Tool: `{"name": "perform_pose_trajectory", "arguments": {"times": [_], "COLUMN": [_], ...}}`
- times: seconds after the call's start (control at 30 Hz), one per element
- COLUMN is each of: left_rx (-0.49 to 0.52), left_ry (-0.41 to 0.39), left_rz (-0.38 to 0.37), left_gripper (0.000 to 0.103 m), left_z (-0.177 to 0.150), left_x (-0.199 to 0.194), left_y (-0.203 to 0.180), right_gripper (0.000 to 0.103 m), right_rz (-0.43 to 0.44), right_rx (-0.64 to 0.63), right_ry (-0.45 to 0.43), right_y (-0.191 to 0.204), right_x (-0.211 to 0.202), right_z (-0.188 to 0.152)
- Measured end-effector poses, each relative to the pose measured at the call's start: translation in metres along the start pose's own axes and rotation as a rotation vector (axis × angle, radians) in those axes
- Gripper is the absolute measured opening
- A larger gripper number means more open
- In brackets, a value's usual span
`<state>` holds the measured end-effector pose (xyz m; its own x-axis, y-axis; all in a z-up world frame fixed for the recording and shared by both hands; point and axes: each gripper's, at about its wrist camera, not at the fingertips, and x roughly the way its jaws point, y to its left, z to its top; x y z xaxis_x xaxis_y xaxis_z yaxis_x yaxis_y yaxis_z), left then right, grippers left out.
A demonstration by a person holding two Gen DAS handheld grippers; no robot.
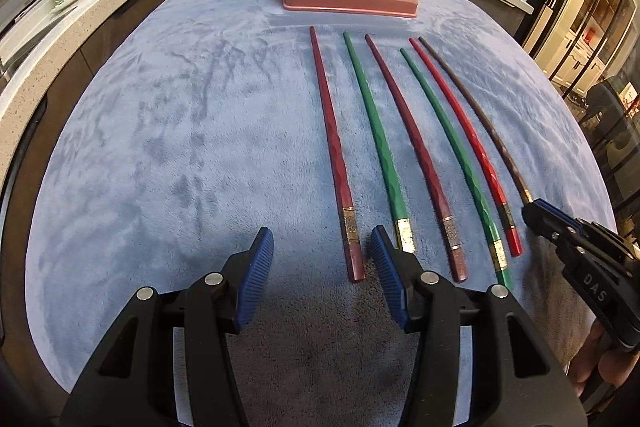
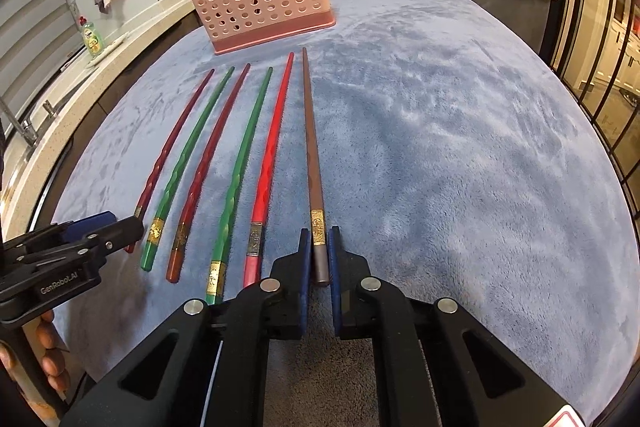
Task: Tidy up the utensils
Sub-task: 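Grasp a dark red chopstick with the left tool while the right tool grasps a brown chopstick, then carry both held chopsticks up over the pink holder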
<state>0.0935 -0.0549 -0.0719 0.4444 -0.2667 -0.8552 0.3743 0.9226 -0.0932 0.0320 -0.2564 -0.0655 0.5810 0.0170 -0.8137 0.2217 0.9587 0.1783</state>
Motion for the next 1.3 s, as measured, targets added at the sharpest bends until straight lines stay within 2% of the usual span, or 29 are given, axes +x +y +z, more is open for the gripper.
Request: {"name": "perform_pose_trajectory", "arguments": {"times": [0.17, 0.23, 0.4, 0.47, 0.9, 1.3], "left_rx": [0.007, 0.009, 0.001, -0.003, -0.028, -0.074], "left_ry": [-0.003, -0.001, 0.01, 0.013, -0.035, -0.18], "left_rz": [0.016, 0.019, 0.007, -0.003, -0.044, -0.069], "left_gripper": [0.047, 0.041, 0.012, 0.007, 0.007, 0.007], "left_z": [0.001, 0.001, 0.003, 0.003, 0.009, 0.039], "left_x": [0.003, 0.004, 0.003, 0.002, -0.029, -0.094], "left_y": [-0.002, -0.002, 0.005, 0.009, 0.017, 0.03], "right_gripper": [0.007, 0.007, 0.007, 0.007, 0.007, 0.007], "right_rz": [0.001, 0.003, 0.004, 0.003, 0.013, 0.045], "right_rx": [0.0, 0.001, 0.004, 0.005, 0.028, 0.06], "right_ry": [-0.001, -0.002, -0.001, -0.001, -0.051, -0.235], "right_y": [-0.001, -0.001, 0.0, -0.001, -0.009, -0.016], "right_x": [0.0, 0.0, -0.001, -0.001, -0.034, -0.105], "right_z": [-0.001, -0.001, -0.001, -0.001, 0.008, 0.06]}}
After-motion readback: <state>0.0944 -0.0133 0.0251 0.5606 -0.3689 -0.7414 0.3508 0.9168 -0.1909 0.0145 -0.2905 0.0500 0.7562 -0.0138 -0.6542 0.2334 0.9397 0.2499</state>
